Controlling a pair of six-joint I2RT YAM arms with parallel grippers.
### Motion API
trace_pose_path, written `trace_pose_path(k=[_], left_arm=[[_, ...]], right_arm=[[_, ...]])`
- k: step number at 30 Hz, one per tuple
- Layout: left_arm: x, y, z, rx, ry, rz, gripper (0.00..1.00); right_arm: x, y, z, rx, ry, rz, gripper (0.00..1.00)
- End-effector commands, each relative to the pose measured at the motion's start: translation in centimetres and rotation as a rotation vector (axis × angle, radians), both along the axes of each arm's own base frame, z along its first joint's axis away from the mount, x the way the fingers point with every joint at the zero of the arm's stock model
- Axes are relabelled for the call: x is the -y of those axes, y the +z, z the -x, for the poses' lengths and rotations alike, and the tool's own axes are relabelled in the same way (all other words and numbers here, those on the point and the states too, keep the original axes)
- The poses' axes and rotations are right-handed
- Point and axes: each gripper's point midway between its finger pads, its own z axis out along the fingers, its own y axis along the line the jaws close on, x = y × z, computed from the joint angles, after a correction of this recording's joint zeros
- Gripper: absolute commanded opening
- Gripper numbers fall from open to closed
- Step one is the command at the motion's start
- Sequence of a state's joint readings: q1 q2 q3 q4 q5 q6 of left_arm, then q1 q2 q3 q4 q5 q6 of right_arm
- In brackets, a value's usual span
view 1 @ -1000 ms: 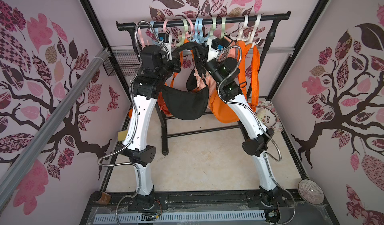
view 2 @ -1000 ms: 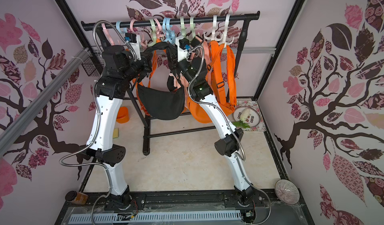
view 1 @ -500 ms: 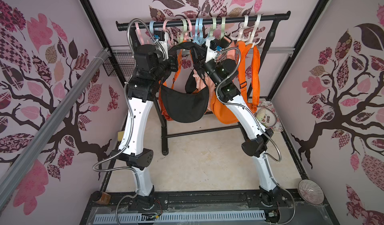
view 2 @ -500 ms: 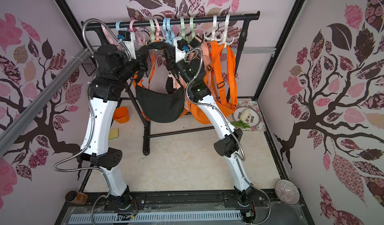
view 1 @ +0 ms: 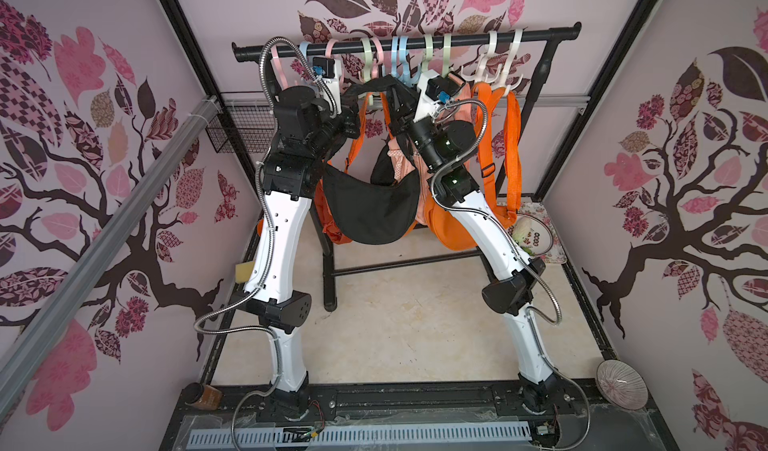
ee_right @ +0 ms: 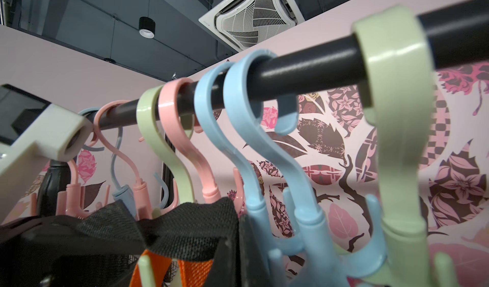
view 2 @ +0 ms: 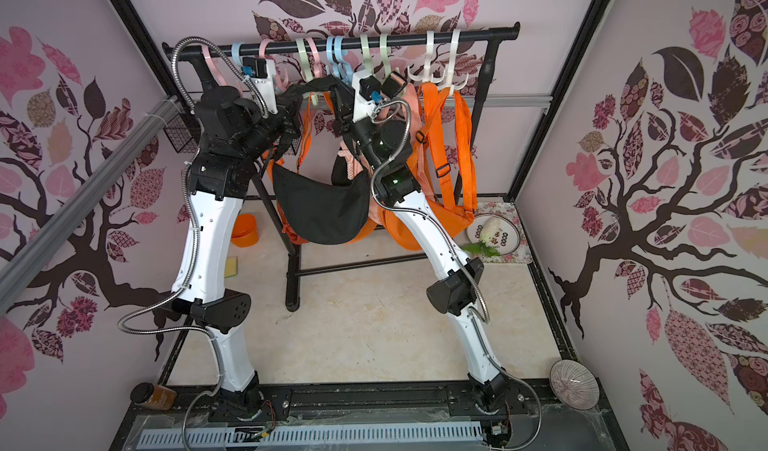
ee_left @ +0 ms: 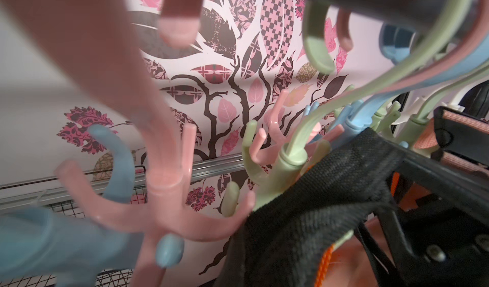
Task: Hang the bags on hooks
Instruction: Hang the bag on the hook.
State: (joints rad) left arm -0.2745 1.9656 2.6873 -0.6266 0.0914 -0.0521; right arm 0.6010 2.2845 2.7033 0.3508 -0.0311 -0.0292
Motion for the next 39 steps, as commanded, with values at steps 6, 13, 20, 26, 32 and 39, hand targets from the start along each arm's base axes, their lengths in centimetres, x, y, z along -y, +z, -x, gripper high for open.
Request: trace_pose_path(k=[6,13,20,26,32,39], left_arm=[[-4.5,-7.6,-5.2,-0.209,0.16,0.026,0.0],[-5.5,-8.7,-5.3,-0.246,0.147,0.052,0.0],[-5.3,-9.6,-3.3,-0.253,0.123,0.08,0.03],[-4.7,-8.6,-0.1,-0.234,0.056,0.124,0.3],[-4.3,-5.9,4.2,-0.17,-0.007,0.172,0.56],[-4.4,-6.5,8.8,-0.189,-0.03,0.172,0.73]], right_arm=[[4.0,-3.7,-5.5,-0.126,-0.217,-0.017,0.0],[2.5,-4.8,-4.5,-0.161,-0.174,0.045,0.0],[3.1,-5.4,-1.5,-0.164,-0.167,0.044,0.02],[4.5,-5.3,3.0,-0.153,-0.147,0.043,0.5],[5.5,-3.8,6.6,-0.149,-0.138,0.078,0.96],[7.1,-4.2,8.7,-0.288,-0.124,0.13,1.0]])
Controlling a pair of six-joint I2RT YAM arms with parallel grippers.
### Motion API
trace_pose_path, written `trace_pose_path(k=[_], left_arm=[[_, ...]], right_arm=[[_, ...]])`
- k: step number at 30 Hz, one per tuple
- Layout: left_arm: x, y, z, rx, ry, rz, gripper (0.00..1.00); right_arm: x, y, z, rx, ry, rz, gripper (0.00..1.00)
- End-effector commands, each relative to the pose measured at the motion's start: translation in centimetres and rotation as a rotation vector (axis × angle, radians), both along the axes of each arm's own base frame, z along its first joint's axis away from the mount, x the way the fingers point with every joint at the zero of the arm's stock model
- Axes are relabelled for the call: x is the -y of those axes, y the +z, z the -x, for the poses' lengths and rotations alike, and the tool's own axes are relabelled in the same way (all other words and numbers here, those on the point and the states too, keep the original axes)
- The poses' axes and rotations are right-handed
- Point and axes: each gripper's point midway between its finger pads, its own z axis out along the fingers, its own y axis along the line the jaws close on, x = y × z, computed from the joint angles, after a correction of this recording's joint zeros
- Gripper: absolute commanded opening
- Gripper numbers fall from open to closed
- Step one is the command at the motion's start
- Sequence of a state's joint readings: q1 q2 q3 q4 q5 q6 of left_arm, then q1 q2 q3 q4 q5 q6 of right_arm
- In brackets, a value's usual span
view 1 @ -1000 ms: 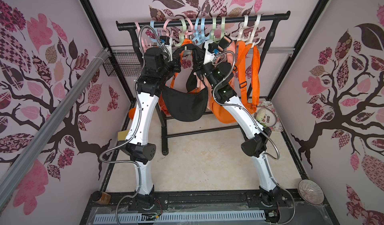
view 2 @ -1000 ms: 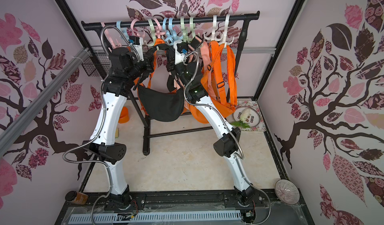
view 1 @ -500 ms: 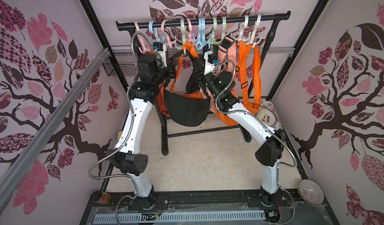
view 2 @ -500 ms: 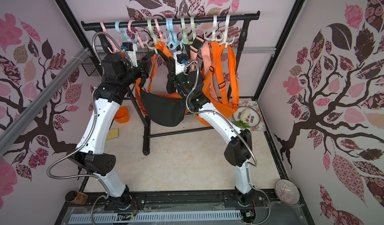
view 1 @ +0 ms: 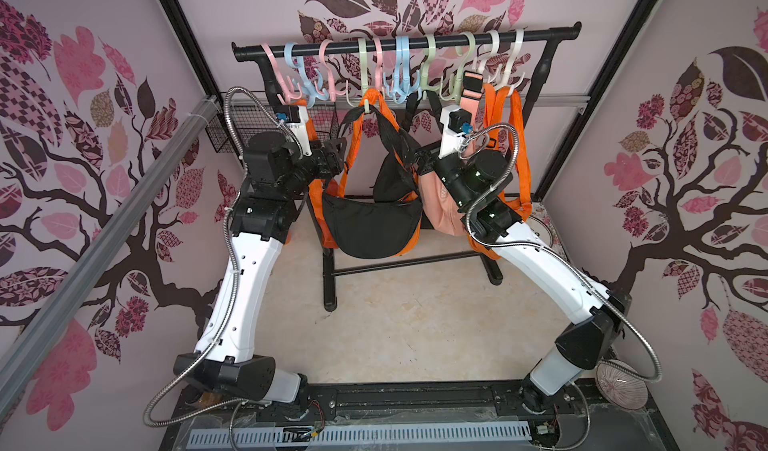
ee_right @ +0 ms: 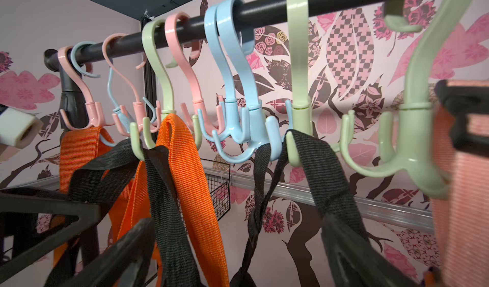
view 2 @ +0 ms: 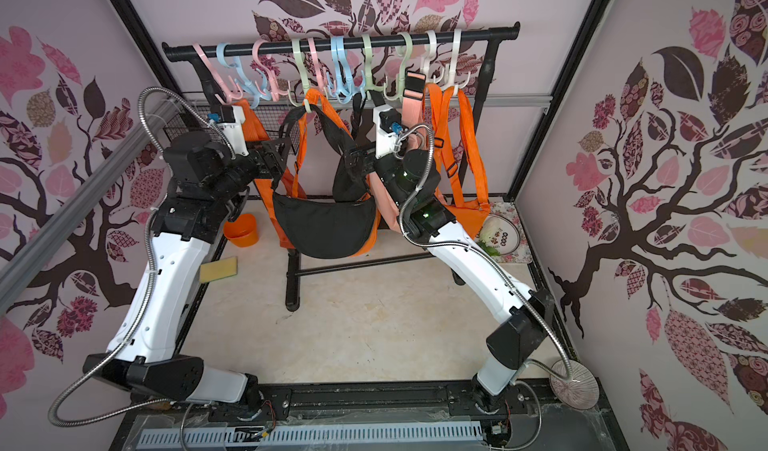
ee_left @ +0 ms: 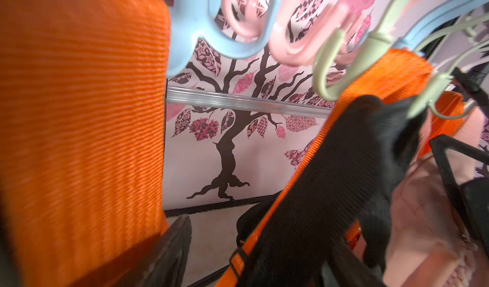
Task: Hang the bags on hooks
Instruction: Hang the bag on the hook, then reset both arms
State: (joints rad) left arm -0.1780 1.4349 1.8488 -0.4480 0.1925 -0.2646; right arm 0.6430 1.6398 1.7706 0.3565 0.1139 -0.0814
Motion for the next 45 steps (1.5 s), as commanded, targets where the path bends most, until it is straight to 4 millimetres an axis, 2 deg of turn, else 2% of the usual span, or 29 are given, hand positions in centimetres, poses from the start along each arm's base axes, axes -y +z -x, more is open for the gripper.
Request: trace_pose_path(k=[1,3,4,6,7,15,18,23,25,28,32,35,39,42,45], left_arm=[[0.0,-0.3,2.1,0.001,-0.012,-0.001,0.75],[-0.3,-1.1,3.3,-0.011,-0.001,-0.014,0.78],[-0.6,-1.7,4.0,-0.017,0.004,-0.019,0.8],[-1.0,-2.8,5.2,-0.026,0.016,-0.027,0.82],[-1.1,-3.7,5.6,-0.035,0.02,-0.031,0.88],[-1.8,-10.4,9.0,-0.046,0.076,-0.023,0.92],[-2.6,-13.2,9.5,-0.065,0.148,-0.06,0.92],[-4.6,-17.4,9.5,-0.116,0.276,-0.128,0.92],[-5.5,-19.1,9.3,-0.139,0.338,-0.154,0.97],[-6.4,-21.8,9.0,-0.175,0.426,-0.189,0.97],[-7.1,-25.2,9.1,-0.193,0.552,-0.327,0.97],[-8.1,-27.0,9.7,-0.167,0.69,-0.435,0.97],[-9.1,-28.2,10.2,-0.107,0.801,-0.484,0.97],[-10.4,-29.4,11.0,-0.127,0.876,-0.545,0.98],[-10.7,-30.3,11.7,-0.121,0.9,-0.56,0.97]], right_arm=[[2.2,1.0,2.0,-0.078,-0.021,0.008,1.0],[2.8,-0.3,2.4,-0.146,-0.027,0.035,1.0],[2.9,-1.6,2.6,-0.185,-0.029,0.057,1.0],[3.9,-3.1,3.7,-0.223,-0.029,0.063,1.0],[4.4,-4.1,4.3,-0.237,-0.034,0.061,1.0],[10.1,-14.2,7.3,-0.396,-0.183,0.048,1.0],[12.5,-18.3,8.0,-0.46,-0.278,0.061,1.0],[17.6,-25.1,9.3,-0.529,-0.512,0.108,1.0],[19.0,-27.2,9.7,-0.539,-0.573,0.133,1.0],[21.3,-30.4,10.3,-0.545,-0.671,0.155,1.0],[22.8,-33.2,11.2,-0.518,-0.731,0.149,1.0],[23.7,-34.9,11.6,-0.54,-0.776,0.132,1.0],[27.0,-35.6,12.7,-0.535,-0.993,0.076,1.0],[27.7,-36.2,12.9,-0.545,-1.032,0.099,1.0],[27.7,-37.5,13.1,-0.554,-1.017,0.106,1.0]])
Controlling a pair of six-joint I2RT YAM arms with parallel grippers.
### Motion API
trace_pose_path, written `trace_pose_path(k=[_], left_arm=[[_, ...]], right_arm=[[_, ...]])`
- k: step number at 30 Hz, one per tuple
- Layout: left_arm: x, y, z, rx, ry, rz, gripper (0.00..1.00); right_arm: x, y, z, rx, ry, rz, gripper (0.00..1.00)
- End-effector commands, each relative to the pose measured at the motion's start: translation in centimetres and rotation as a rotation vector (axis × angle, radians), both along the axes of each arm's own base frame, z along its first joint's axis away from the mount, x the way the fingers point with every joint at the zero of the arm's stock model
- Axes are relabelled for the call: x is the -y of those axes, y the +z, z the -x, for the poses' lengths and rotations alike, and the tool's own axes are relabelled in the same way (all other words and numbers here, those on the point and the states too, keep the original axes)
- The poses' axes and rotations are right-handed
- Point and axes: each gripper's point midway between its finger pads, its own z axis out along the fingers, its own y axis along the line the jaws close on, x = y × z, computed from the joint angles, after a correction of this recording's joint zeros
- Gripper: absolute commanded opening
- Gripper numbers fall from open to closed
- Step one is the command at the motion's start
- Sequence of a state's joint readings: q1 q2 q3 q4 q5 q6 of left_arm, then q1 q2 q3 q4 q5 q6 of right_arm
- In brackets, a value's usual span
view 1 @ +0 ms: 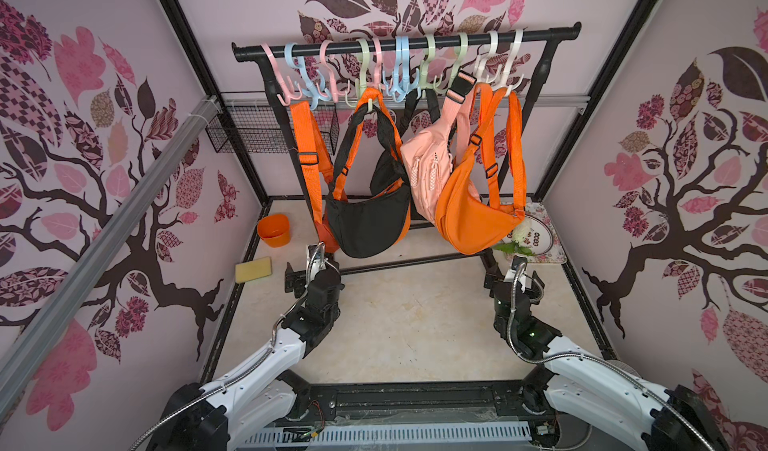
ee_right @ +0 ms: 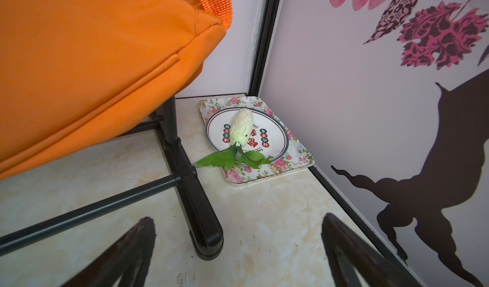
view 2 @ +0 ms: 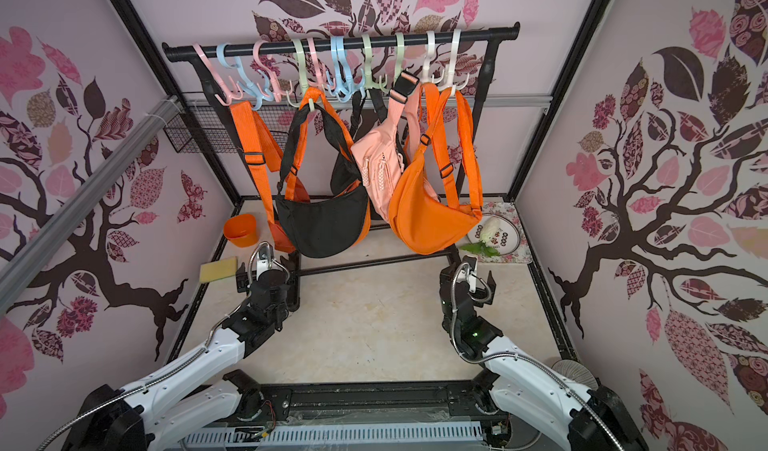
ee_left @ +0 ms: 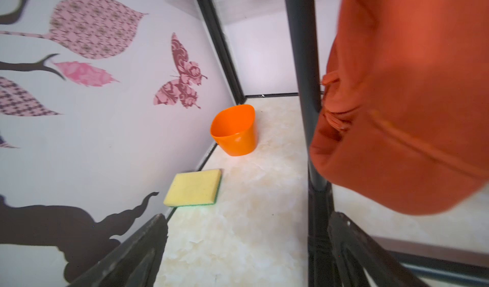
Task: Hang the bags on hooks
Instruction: Reset both arms
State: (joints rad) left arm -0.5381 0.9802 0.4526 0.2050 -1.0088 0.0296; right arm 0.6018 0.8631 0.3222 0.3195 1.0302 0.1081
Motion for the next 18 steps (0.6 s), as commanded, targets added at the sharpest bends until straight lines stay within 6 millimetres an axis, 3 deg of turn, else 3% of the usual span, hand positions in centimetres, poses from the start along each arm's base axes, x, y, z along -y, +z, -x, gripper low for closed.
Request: trace_pose_path(k=[1,9,14,18], left_arm=[[-1.4,0.5,1.4,0.079,0.107,-0.028,0.97],[-3.1,-4.9,3.6,0.013,0.197,-0.099,0.97],[-3.2,-4.7,4.8,0.037,0.198,-0.108,0.97],[-3.7,-4.2,5.7,0.074,0.225,-0.09,0.97]], right_arm=[[1.4,-0.5,0.7,0.036,-0.076,-0.008,1.0],[1.8,-2.4,1.3,0.037,-0.071,0.0,1.0],[1.9,-4.6,2.0,0.004,-0.022,0.025,1.0],[1.9,-4.9,2.3,-0.004,-0.004,0.033,1.0]])
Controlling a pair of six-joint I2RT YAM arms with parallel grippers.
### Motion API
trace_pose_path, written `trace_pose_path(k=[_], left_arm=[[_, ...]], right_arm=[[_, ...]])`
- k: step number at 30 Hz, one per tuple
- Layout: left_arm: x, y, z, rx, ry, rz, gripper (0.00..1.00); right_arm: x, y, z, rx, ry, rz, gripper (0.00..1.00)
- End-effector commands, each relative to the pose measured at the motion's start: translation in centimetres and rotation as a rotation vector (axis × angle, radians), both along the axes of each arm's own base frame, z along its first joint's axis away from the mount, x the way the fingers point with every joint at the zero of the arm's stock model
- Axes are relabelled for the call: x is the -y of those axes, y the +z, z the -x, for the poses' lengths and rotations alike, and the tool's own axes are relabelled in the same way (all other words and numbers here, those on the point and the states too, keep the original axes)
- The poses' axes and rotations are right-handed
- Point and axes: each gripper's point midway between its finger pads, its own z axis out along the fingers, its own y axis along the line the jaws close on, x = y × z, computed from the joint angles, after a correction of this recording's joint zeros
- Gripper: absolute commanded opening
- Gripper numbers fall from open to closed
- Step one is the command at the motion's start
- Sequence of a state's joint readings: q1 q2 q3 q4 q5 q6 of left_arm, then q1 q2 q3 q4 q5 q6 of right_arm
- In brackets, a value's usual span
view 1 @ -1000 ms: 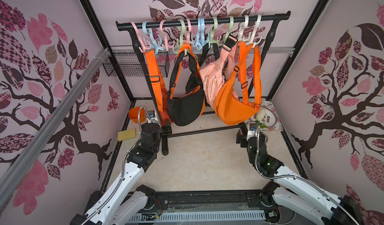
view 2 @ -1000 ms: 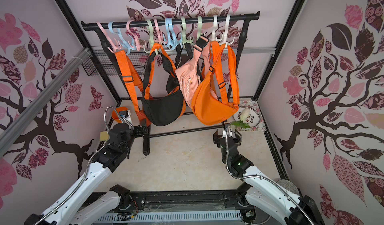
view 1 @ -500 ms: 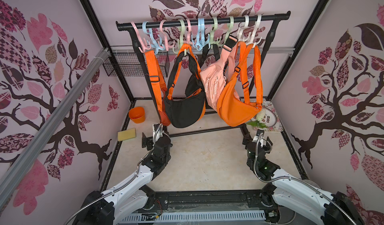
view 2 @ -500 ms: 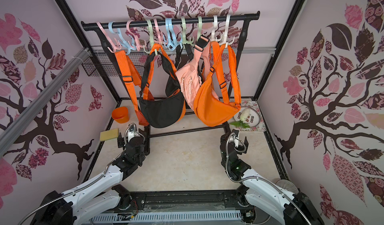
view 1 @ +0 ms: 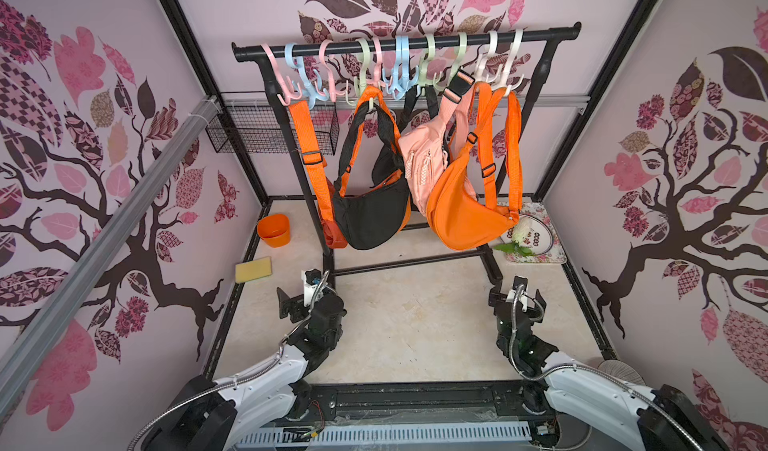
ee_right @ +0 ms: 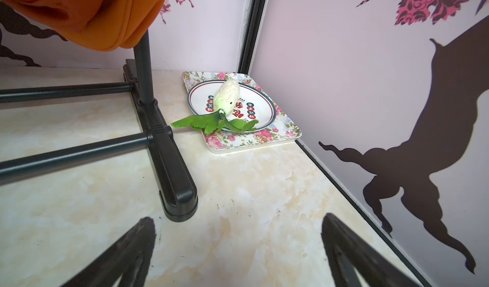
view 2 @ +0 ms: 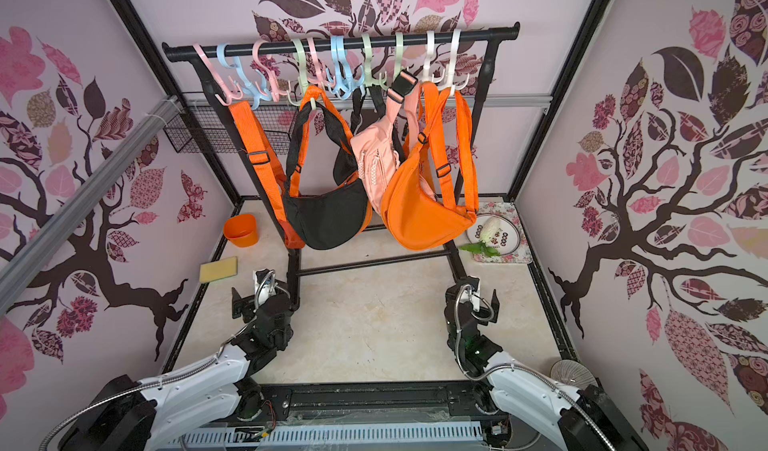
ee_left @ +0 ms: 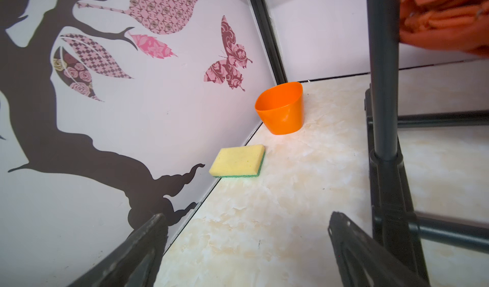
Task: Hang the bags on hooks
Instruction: Reset both arms
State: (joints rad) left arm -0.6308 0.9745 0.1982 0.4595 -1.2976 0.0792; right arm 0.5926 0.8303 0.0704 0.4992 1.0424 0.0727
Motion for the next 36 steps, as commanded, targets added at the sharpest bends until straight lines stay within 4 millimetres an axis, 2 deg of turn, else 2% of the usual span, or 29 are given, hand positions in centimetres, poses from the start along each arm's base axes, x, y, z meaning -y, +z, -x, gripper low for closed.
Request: trace_pose_path(k=[1,6,18,22,29,36], left_arm=[[-0.9,0.2,1.2,0.057,0.049,0.022,0.97],[-1.4,0.5,1.8,0.101,0.065,0.05,0.97],[-2.9,0.8,2.4,0.238,0.074,0.156,0.97],[-3.5,0.6,2.0,0.264,0.076,0.192,0.97],[-4.3,0.1,0.6,0.287,0.083,0.225,0.96],[-4.1,0.0,-0.6,0.318,0.069,0.211,0.96]], right_arm=[[-0.4,1.3,-0.3,0.043,0.031,-0.022,1.0],[-0.5,1.8,-0.4,0.085,0.07,-0.022,1.0],[2.4,2.7,-0.6,0.244,0.046,-0.158,1.0],[3.2,2.5,-0.9,0.249,0.023,-0.181,1.0],[2.9,2.7,-2.1,0.258,0.022,-0.173,1.0],[3.1,3.4,-2.7,0.33,-0.002,-0.174,1.0]])
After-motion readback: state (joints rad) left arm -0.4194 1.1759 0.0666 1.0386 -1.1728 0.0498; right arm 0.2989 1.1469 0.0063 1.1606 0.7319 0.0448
